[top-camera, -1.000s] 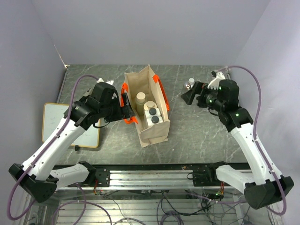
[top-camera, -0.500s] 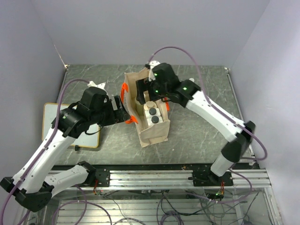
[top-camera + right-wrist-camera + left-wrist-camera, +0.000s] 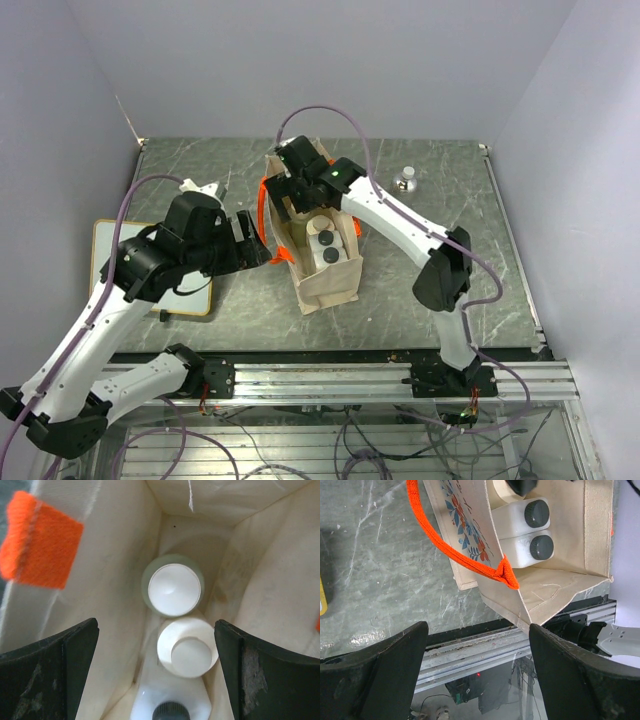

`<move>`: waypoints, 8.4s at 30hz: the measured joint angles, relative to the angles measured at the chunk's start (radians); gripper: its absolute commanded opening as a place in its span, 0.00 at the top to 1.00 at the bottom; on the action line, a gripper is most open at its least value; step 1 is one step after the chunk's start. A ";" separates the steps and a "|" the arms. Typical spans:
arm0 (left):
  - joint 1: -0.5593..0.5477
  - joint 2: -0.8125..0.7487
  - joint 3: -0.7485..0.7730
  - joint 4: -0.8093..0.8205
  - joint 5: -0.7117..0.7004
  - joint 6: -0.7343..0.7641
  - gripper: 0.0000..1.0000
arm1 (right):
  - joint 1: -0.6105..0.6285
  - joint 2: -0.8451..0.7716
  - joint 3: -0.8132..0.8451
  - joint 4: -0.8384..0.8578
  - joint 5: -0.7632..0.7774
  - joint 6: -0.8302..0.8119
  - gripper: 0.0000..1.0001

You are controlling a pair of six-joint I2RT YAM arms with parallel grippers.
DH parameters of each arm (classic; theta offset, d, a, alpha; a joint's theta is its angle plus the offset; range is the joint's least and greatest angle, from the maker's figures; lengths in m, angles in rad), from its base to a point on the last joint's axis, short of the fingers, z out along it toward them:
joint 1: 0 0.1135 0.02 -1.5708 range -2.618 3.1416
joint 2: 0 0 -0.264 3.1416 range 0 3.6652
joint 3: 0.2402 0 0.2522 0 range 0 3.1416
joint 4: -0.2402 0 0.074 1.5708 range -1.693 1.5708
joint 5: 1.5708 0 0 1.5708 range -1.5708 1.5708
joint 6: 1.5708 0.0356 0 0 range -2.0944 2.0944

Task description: Take the personal care products out of the canvas bag

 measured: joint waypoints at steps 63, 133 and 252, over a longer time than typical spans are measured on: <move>0.000 0.173 0.085 -0.015 -0.018 0.156 0.08 | -0.051 0.296 0.181 -0.144 -0.033 0.024 0.73; 0.000 0.307 0.059 0.170 0.095 -0.015 0.13 | -0.521 -0.779 -0.935 0.142 0.079 0.129 1.00; 0.006 0.249 -0.285 0.296 0.420 0.093 0.17 | 0.037 -0.580 -0.559 -0.005 -0.077 0.377 0.15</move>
